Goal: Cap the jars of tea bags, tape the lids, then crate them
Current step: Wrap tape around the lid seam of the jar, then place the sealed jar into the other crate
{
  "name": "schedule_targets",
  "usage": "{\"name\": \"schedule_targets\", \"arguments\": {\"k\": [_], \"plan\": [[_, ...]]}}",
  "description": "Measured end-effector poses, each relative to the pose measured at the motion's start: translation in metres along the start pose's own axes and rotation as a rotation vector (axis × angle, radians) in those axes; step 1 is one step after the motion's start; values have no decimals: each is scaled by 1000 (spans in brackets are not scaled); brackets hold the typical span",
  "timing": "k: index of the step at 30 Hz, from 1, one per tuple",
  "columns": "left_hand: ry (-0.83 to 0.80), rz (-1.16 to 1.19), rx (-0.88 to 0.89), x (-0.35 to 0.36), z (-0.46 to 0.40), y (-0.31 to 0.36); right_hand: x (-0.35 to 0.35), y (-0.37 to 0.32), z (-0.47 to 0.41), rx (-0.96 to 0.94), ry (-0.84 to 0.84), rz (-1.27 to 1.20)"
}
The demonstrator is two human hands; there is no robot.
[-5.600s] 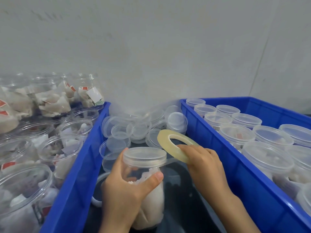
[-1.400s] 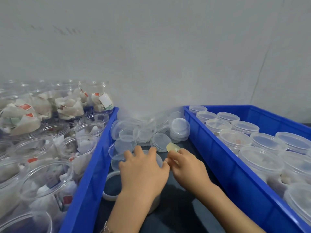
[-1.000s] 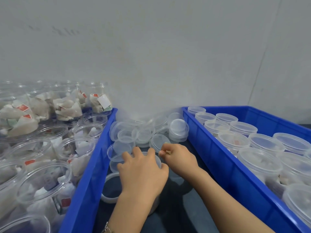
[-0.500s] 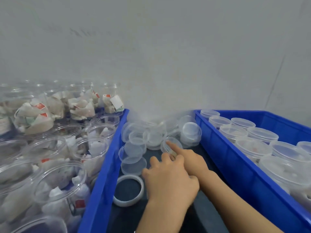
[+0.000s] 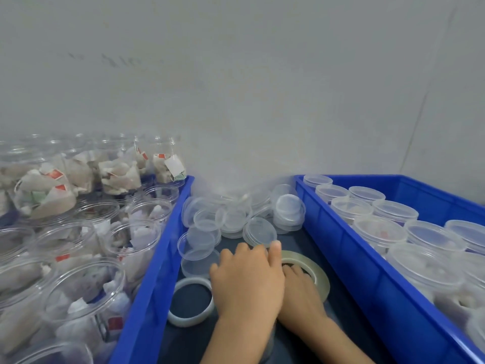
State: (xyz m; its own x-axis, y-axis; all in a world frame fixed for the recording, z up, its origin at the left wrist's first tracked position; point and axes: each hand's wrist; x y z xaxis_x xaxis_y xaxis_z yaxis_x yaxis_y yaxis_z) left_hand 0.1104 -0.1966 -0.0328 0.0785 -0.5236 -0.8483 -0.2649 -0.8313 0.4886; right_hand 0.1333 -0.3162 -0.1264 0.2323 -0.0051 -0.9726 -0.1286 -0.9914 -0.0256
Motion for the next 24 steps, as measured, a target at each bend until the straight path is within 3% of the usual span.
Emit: {"name": "schedule_targets", "arguments": {"k": [3, 5, 9, 11, 13, 16, 20, 24], "plan": [[267, 644, -102, -7, 7, -9, -4, 6, 4, -50, -75, 32], [449, 1012, -123, -9, 10, -16, -16, 9, 8, -40, -106, -97], [552, 1323, -212, 7, 18, -33, -44, -3, 23, 126, 204, -728], [494, 1424, -254, 21, 21, -41, -54, -16, 33, 193, 290, -1100], [372, 1445, -237, 30, 23, -44, -54, -27, 38, 151, 223, -1342], [317, 1433, -145, 44, 21, -49, -49, -46, 40, 24, 211, -1373], [375, 1444, -92, 50, 14, -50, -38, -60, 37, 111, 439, -1476], [393, 1428, -144, 53, 13, -49, -37, -62, 38, 150, 396, -1499]]}}
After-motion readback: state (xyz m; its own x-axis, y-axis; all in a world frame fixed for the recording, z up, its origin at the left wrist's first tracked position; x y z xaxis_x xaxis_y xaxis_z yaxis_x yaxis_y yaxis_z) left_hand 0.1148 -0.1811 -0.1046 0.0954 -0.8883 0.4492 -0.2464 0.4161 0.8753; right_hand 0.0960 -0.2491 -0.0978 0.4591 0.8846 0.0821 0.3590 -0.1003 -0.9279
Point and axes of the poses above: each hand's wrist, its own z-axis away from the middle knuckle, its own x-axis out of the palm, y = z × x, and after that the axes turned 6 degrees about z, right-handed
